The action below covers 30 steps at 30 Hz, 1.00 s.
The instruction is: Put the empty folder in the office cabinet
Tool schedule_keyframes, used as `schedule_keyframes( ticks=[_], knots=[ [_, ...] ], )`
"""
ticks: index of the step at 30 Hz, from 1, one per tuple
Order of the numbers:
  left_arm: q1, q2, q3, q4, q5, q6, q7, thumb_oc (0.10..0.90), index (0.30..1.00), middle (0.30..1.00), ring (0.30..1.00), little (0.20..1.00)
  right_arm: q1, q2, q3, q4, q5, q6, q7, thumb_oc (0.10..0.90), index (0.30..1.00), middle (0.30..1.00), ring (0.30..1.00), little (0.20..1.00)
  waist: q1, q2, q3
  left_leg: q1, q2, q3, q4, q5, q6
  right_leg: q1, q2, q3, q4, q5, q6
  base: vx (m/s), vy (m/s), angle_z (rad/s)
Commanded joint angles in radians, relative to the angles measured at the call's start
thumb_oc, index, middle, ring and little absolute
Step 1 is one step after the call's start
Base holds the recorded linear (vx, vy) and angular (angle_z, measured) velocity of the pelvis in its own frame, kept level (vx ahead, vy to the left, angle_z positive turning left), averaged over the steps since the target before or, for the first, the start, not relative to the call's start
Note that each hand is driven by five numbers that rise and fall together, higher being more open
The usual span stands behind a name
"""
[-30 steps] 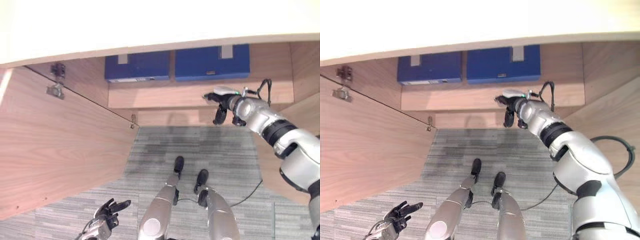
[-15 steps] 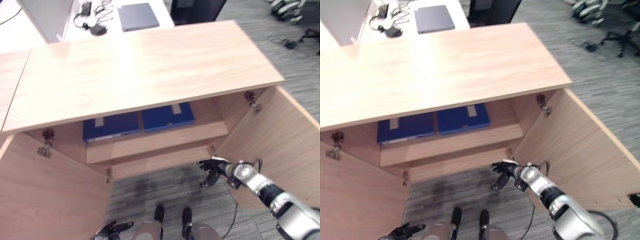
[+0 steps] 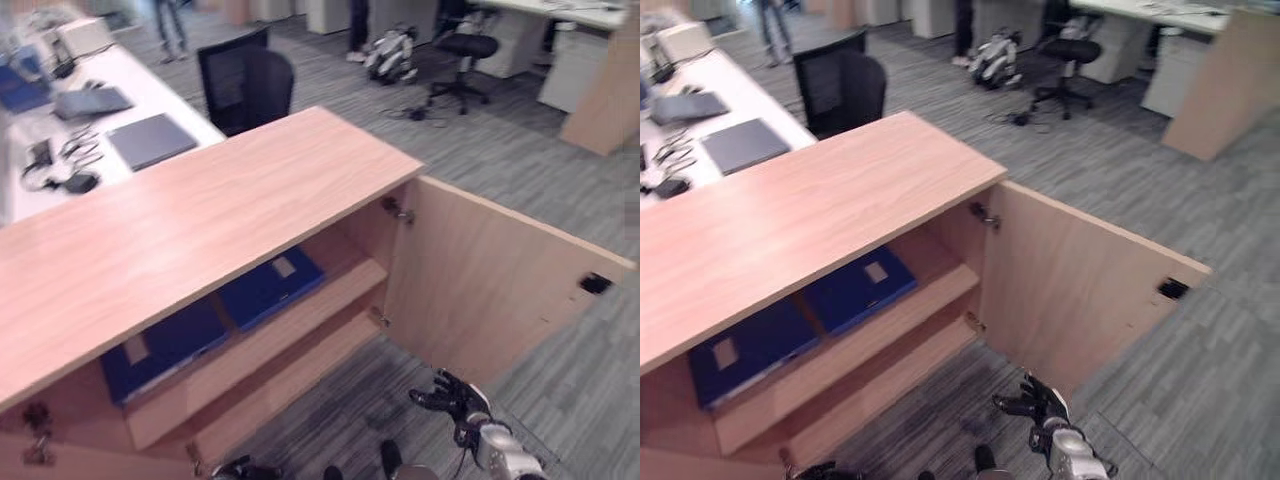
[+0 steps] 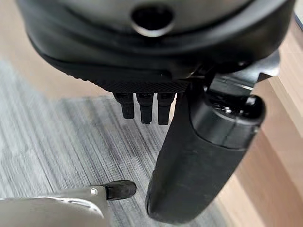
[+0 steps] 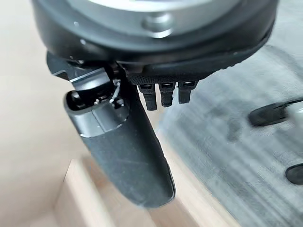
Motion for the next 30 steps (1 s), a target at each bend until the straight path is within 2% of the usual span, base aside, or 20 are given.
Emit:
schedule_keyframes(
  ticks=[1,4,7,13,16,19,21,24,30],
  knots=[
    [-0.026,0.012,-0.01,0.066,0.021,-0.016,-0.006,0.8,0.9,0.9,0.9,0.9,-0.068,-0.047,-0.055,0.024,0.026,-0.059,-0.022,0.8,0.9,0.9,0.9,0.9,0.006,0.018,-0.011,0.03,-0.05,-0.088,-0.002,-0.098,-0.01,-0.083,-0.023,-0.102,0.079,-0.009,0.05,0.01,0.006,-0.81],
    [-0.014,0.014,0.002,0.075,0.017,-0.01,-0.017,0.8,0.9,0.9,0.9,0.9,-0.056,-0.058,-0.105,0.021,0.05,-0.07,-0.04,0.8,0.9,0.9,0.9,0.9,-0.004,0.025,-0.014,0.041,-0.037,-0.047,-0.002,-0.105,-0.007,-0.076,-0.047,-0.148,0.103,-0.022,0.042,0.0,-0.008,-0.93],
    [-0.004,0.018,0.014,0.083,0.024,-0.008,-0.022,0.8,0.9,0.9,0.9,0.9,-0.056,-0.076,-0.132,0.0,0.051,-0.084,-0.058,0.8,0.9,0.9,0.9,0.9,-0.008,0.025,-0.025,0.055,-0.036,-0.017,-0.002,-0.118,0.0,-0.067,-0.058,-0.145,0.104,-0.02,0.043,0.05,-0.024,-0.41],
    [0.013,0.034,0.041,0.08,0.013,-0.013,-0.028,0.8,0.9,0.9,0.9,0.9,-0.117,-0.149,-0.144,-0.067,0.023,-0.106,-0.095,0.8,0.9,0.9,0.9,0.9,0.001,0.01,-0.057,0.08,-0.032,0.049,0.012,-0.151,0.007,-0.025,-0.019,-0.103,-0.011,0.01,0.051,0.11,-0.089,-0.79],
    [0.007,0.038,0.035,0.07,0.016,-0.014,-0.026,0.8,0.9,0.9,0.9,0.9,-0.135,-0.208,-0.148,-0.133,-0.019,-0.113,-0.11,0.8,0.9,0.9,0.9,0.9,0.003,0.008,-0.067,0.083,-0.018,0.054,0.017,-0.159,0.002,-0.008,0.001,-0.094,-0.033,0.007,0.051,0.12,-0.12,-0.45],
    [-0.007,0.038,0.018,0.064,0.024,-0.012,-0.028,0.8,0.9,0.9,0.9,0.9,-0.183,-0.285,-0.116,-0.203,-0.085,-0.115,-0.104,0.8,0.9,0.9,0.9,0.9,0.004,0.006,-0.075,0.084,0.0,0.044,0.019,-0.16,-0.009,0.01,0.014,-0.103,-0.043,-0.007,0.045,0.11,-0.119,-0.05],
    [-0.009,0.038,0.014,0.065,0.025,-0.011,-0.029,0.8,0.9,0.9,0.9,0.9,-0.196,-0.301,-0.104,-0.219,-0.101,-0.114,-0.098,0.8,0.9,0.9,0.9,0.9,0.006,0.005,-0.077,0.084,0.004,0.043,0.018,-0.159,-0.012,0.014,0.016,-0.104,-0.045,-0.01,0.043,0.08,-0.082,0.01],
    [-0.016,0.036,-0.007,0.067,0.024,-0.01,-0.037,0.8,0.9,0.9,0.9,0.9,-0.299,-0.355,-0.022,-0.239,-0.129,-0.111,-0.065,0.8,0.9,0.9,0.9,0.9,0.024,0.0,-0.085,0.081,0.017,0.029,0.013,-0.15,-0.027,0.028,0.02,-0.118,-0.052,-0.023,0.032,0.11,-0.097,0.01],
    [-0.006,0.034,-0.02,0.078,0.004,-0.01,-0.048,0.8,0.9,0.9,0.9,0.9,-0.436,-0.373,0.082,-0.251,-0.099,-0.117,-0.032,0.8,0.9,0.9,0.9,0.9,0.053,-0.003,-0.094,0.084,0.029,0.004,0.003,-0.141,-0.044,0.061,0.022,-0.139,-0.075,-0.037,0.018,0.07,-0.058,0.18]
  ],
)
